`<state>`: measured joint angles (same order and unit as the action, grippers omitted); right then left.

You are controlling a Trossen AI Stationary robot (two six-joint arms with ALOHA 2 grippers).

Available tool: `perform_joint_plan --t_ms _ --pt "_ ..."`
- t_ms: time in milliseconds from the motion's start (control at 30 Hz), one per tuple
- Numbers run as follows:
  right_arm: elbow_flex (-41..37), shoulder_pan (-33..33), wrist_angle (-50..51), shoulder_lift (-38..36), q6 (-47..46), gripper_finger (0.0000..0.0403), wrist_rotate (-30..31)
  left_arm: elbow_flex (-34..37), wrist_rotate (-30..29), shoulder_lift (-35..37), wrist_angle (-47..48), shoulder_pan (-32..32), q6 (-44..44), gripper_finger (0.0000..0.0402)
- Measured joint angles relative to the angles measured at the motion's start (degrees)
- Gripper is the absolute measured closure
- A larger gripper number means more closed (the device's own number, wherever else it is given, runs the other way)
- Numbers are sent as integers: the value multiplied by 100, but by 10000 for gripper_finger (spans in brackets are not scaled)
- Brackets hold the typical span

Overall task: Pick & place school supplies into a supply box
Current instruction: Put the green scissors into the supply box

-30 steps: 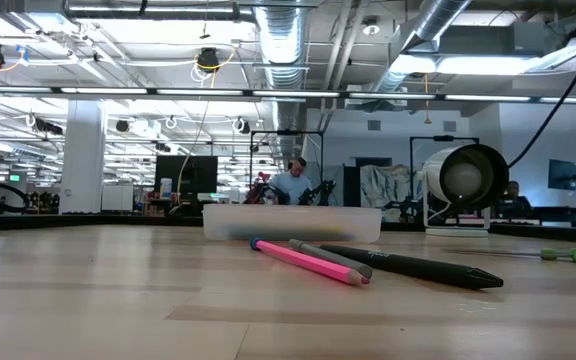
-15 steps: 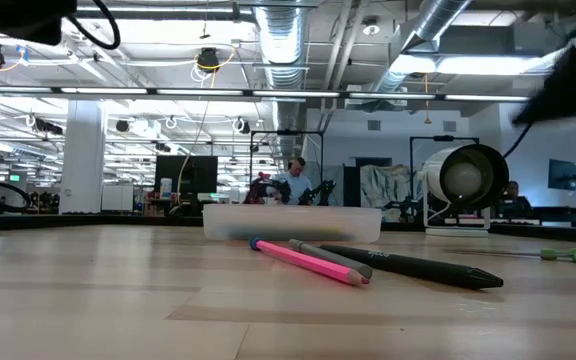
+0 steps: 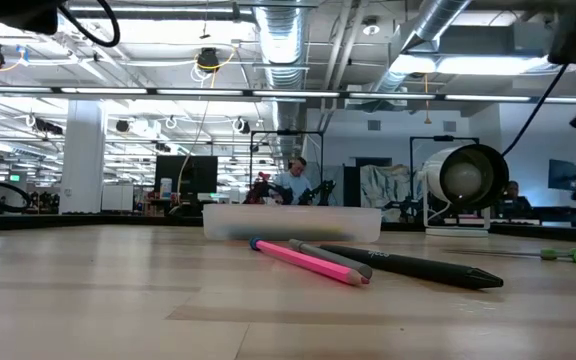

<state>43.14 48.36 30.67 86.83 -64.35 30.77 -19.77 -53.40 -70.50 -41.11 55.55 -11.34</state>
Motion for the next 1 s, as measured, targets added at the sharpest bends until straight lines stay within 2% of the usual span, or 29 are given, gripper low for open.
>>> perform_joint_plan --t_ms 167,300,633,833,1000 --pt "135 -1 911 4 -752 294 -743 0 8 0 64 0 119 258" --pt "135 2 1089 4 -1043 294 -1090 0 54 0 72 0 122 258" --pt "135 2 1195 4 -942 294 -1546 0 54 0 88 0 124 258" --pt "135 -88 1657 4 -1627 294 -1773 0 55 0 90 0 126 258" --pt "135 -97 1692 4 -1645 294 -1772 0 54 0 90 0 145 258"
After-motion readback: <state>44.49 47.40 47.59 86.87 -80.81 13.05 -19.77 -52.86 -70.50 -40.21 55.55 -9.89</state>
